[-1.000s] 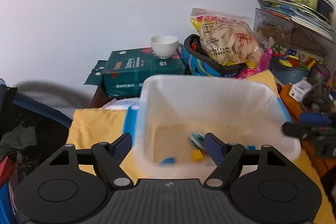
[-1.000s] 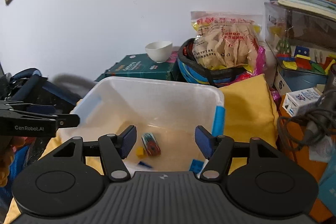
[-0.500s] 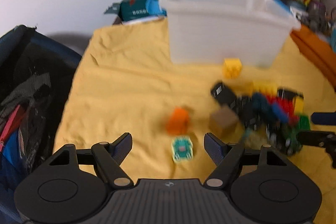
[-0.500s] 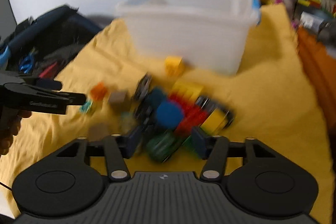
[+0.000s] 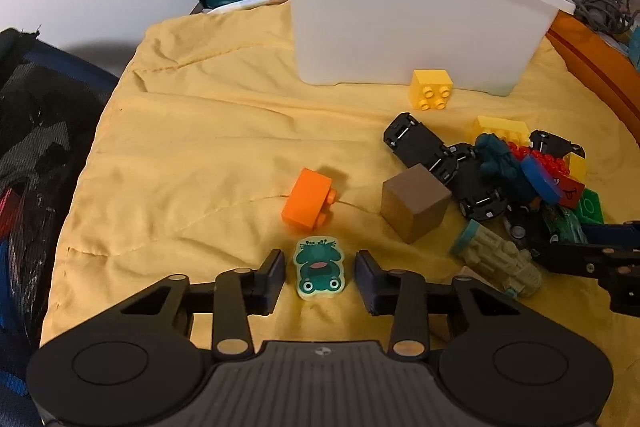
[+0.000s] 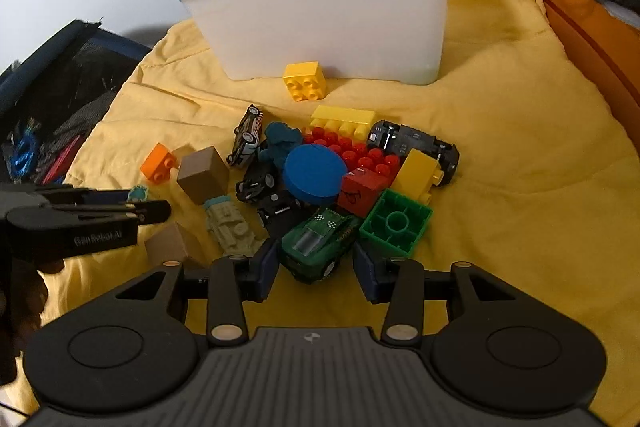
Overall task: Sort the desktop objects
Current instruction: 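Grasp the green frog tile with the left tool while the right tool grasps the green toy car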
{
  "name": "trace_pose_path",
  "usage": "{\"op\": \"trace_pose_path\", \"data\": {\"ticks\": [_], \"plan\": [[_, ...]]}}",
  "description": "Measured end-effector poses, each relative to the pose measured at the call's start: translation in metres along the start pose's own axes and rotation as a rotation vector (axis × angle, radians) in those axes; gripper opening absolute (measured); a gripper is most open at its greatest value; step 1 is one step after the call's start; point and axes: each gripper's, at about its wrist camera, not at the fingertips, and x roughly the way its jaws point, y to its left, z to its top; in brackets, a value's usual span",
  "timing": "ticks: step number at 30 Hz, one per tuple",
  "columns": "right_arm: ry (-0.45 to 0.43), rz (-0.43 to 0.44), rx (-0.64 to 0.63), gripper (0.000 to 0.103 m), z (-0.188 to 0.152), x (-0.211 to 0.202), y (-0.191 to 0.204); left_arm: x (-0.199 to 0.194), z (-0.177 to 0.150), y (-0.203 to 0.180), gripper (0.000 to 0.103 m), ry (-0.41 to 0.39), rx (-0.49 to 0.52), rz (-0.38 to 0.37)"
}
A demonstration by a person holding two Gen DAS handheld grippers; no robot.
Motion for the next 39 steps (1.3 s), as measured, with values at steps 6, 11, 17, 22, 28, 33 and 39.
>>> {"op": "trace_pose_path", "data": {"ticks": [6,11,17,22,28,33,39], "plan": [[0.005,0.022,0.057,0.047,0.001,0.007,-0.001,-0.001,-0.001,-0.003,0.032,-0.014,0.015,-0.008],[-0.027,0.022,0.016,0.039,0.001,-0.001,0.000,-0.004,0.004,0.002,0.029,-0.008,-0.006,-0.024],[0.031,-0.004,-0.106,0.044,-0.015,-0.016,-0.003,-0.009,0.001,0.007,0.029,-0.002,-0.019,-0.037],[-0.008,0.001,-0.034,0.063,-0.013,-0.019,-0.005,-0.006,-0.003,0.004,0.030,-0.001,-0.021,-0.026],[-0.015,0.019,0.093,0.055,-0.001,0.004,-0.007,-0.003,-0.002,0.000,0.032,-0.007,0.000,-0.031],[-0.028,0.037,0.071,0.041,0.001,0.002,-0.005,-0.006,-0.003,0.002,0.030,-0.007,0.008,-0.039],[-0.073,0.049,0.048,0.035,0.000,-0.019,-0.005,-0.018,0.001,0.008,0.029,-0.028,-0.022,-0.059]]}}
